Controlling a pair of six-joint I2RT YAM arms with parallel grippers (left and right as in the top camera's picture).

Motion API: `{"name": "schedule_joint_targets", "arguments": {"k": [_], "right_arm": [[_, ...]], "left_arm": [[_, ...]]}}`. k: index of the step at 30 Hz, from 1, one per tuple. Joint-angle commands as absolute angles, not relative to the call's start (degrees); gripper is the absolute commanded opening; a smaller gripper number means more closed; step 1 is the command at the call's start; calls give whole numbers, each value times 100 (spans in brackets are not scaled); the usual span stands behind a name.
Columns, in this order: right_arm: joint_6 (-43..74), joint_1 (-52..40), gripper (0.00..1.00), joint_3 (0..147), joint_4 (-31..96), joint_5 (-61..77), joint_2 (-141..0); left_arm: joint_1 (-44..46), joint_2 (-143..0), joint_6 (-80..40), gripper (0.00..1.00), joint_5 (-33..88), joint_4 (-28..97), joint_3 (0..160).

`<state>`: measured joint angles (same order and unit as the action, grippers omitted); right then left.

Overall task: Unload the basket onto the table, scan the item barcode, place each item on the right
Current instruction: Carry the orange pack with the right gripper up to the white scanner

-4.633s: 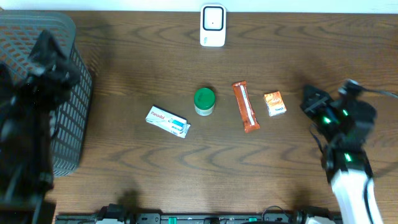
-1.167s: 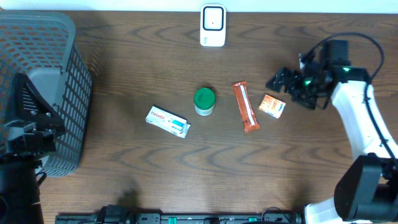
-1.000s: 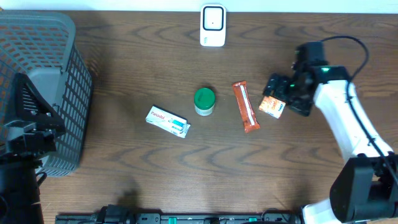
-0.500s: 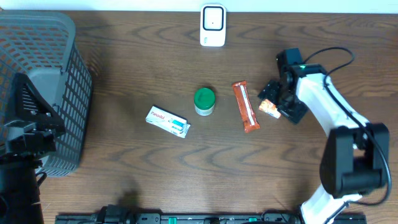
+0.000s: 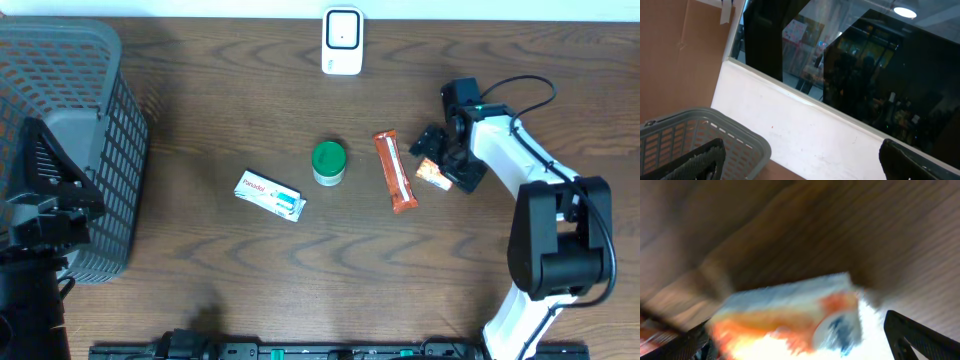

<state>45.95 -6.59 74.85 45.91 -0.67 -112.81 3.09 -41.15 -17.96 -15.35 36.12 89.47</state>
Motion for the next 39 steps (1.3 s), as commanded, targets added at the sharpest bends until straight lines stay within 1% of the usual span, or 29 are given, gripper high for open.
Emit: {"name": "schedule_joint_targets", "arguments": {"k": [1,4,5,6,9,10,11,14,20,21,27,31,36,39], "right_arm": [[4252,-604,99,7489,4584,-185,-11611],[4215,-615,98,7489,4558,-185,-11775],[4150,-615,94,7489,4510,-185,-11819],[4093,-620,89,7489,4462,-178,-11839],[4014,-620,65,7489,4429,-180,-11852],[4014,-620,59,7491,4434,-145,-11852],[4014,-620,57,7491,4447,-93,-11852],[4012,-620,56,7491,4506,104,-11850],[3806,-620,49,7673,4838,309,-11850],[3732,-620,47,7784,5000,318,-11850],[3291,-620,43,8803,6416,314,-11850],[3109,-622,42,9498,7072,314,-11850],[3057,-622,40,10079,7456,336,-11850],[3052,-622,39,10392,7631,399,-11850]], "left_arm": [[296,-4152,-1715,98,-1612,3590,8908],[296,-4152,-1715,98,-1612,3590,8908],[296,-4152,-1715,98,-1612,3590,8908],[296,-4152,-1715,98,-1612,3590,8908],[296,-4152,-1715,98,-1612,3590,8908],[296,-4152,-1715,98,-1612,3588,8908],[296,-4152,-1715,98,-1612,3588,8910],[296,-4143,-1636,98,-1614,3592,8910],[296,-4130,-1608,98,-1616,3588,8910],[296,-4130,-1610,98,-1616,3588,8910],[296,-4071,-1605,98,-1608,3575,8914],[296,-3533,-1387,98,-1605,3607,8914],[296,-2552,-1007,98,-1581,3583,8890],[290,-1957,-543,98,-1562,3330,8650]]}}
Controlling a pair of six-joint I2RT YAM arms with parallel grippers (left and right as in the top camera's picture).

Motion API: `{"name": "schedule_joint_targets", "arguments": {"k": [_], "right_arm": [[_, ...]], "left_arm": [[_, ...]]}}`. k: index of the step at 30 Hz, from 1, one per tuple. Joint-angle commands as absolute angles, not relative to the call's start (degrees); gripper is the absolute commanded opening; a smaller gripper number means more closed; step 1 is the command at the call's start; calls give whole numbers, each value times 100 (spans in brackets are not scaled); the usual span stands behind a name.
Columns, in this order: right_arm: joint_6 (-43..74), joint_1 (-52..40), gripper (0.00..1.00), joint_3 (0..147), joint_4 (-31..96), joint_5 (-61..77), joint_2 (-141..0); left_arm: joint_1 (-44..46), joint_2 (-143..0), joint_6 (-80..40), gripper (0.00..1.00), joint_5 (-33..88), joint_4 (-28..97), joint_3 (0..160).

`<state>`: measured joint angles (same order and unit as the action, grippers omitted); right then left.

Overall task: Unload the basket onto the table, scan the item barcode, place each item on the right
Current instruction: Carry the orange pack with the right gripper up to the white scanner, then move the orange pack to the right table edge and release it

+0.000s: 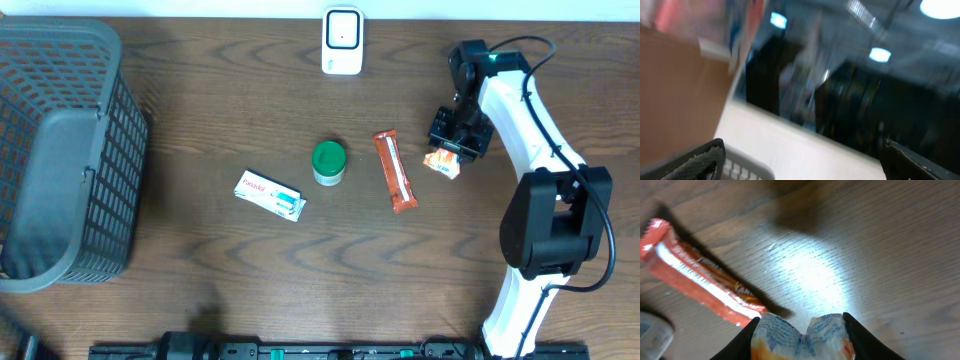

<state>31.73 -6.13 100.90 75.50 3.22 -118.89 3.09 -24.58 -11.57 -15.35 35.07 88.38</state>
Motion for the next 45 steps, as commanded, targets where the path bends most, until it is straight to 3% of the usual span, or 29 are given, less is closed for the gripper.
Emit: {"name": "schedule_joint_targets", "arguments": {"k": [1,12,20,25,37,45], "right_arm": [[3041,-622,38,10481,7688,419,-11850],[2757,-993,37,11778,8490,508,-11850],[2757,-1319,39,11979,9205,812,-11850],[2742,-1455,36,11979,9174,910,-11850],[2119,-1730,39,11996,5776,-47,-11856],[1708,-1946,36,11990,3177,-915,-12475]], "left_arm": [[290,-1763,-443,98,-1564,3218,8538],[141,-139,-344,98,-1590,1715,7054],[141,-141,-346,99,-1623,1767,7028],[141,-139,-631,99,-2150,2897,7024],[141,-139,-1170,99,-2322,5293,7024],[141,-141,-1168,99,-2322,5680,7024]]}}
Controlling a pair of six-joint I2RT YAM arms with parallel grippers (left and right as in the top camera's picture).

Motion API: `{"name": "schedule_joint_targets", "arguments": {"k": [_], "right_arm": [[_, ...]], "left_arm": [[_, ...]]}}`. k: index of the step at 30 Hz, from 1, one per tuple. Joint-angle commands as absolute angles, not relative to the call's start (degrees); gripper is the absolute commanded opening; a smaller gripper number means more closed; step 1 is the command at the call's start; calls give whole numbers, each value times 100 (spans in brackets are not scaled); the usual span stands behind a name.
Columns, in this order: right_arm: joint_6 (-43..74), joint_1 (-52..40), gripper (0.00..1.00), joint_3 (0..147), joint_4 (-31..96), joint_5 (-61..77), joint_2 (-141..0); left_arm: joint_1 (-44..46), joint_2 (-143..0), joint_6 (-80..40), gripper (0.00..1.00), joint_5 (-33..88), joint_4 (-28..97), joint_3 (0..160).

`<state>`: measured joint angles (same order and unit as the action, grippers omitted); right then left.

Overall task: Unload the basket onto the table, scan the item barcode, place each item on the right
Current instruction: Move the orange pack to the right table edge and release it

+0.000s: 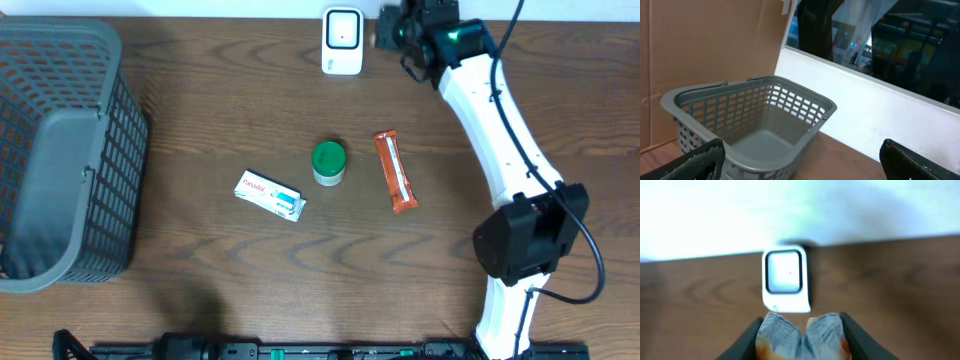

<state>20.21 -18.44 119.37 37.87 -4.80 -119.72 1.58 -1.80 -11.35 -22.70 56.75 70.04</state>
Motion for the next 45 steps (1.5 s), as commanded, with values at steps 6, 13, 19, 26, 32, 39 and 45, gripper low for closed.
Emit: {"name": "schedule_joint_targets", "arguments": {"k": [6,13,19,26,32,39,45], "right_arm": [[1712,-2062,41,11990,1579,-915,-13373],[2067,-2211,43,11990,40,-915,-14261],[2355,-2235,43,11990,-296,-917,-14669],[2307,-2130,40,12099,71,-917,-14449],[1964,-1806,34,12280,2025,-1389,-13277],[2217,-915,37,12280,5481,-3715,-12175],[2790,497,36,12073,7236,-4515,-12256]], "left_arm": [[141,-141,-1168,99,-2322,5682,7024],[141,-141,-906,99,-2327,5808,7004],[141,-141,-814,99,-2327,5826,6845],[141,-141,-814,99,-2327,5833,6558],[141,-141,-816,99,-2327,5828,6436],[141,-141,-819,99,-2324,5828,6436],[141,-141,-819,99,-2324,5828,6436]]}}
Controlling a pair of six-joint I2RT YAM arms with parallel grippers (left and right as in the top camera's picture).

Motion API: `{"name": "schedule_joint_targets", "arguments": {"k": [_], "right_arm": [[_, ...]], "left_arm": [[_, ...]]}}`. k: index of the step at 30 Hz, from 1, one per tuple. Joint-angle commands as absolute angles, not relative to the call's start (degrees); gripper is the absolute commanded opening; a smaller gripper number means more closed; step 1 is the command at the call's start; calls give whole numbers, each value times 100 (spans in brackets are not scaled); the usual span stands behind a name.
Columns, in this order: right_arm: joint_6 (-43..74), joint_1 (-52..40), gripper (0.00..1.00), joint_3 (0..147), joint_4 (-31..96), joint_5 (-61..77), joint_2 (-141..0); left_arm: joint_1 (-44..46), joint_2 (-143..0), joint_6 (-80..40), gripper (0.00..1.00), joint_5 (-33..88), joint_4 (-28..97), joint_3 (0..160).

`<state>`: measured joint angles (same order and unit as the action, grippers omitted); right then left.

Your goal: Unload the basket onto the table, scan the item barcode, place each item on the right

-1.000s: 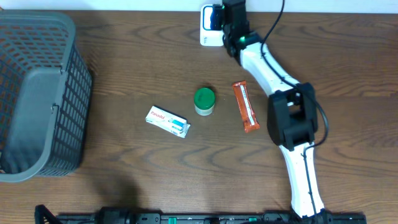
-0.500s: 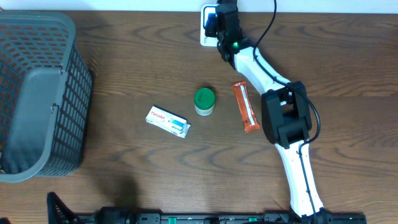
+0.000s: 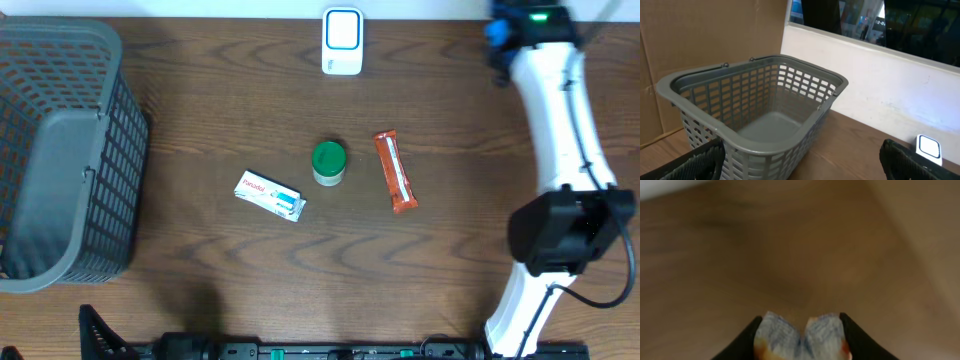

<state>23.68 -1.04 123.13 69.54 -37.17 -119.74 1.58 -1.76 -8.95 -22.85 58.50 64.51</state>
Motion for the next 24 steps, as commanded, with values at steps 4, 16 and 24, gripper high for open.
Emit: {"name": "schedule_joint_targets", "arguments": {"k": [4,16,24], "right_arm": [[2995,1472,33,11404,7043,-4447,-12293],[2945,3756,52,9017,4912,-2285,-12293],[2091,4099,99,9476,5229,-858,-12040]], "left_arm": [[141,-141,-819,99,-2322,5867,6436],[141,-141,-821,99,-2320,6066,6434],[141,-141,541,99,-1413,6169,6427]]}}
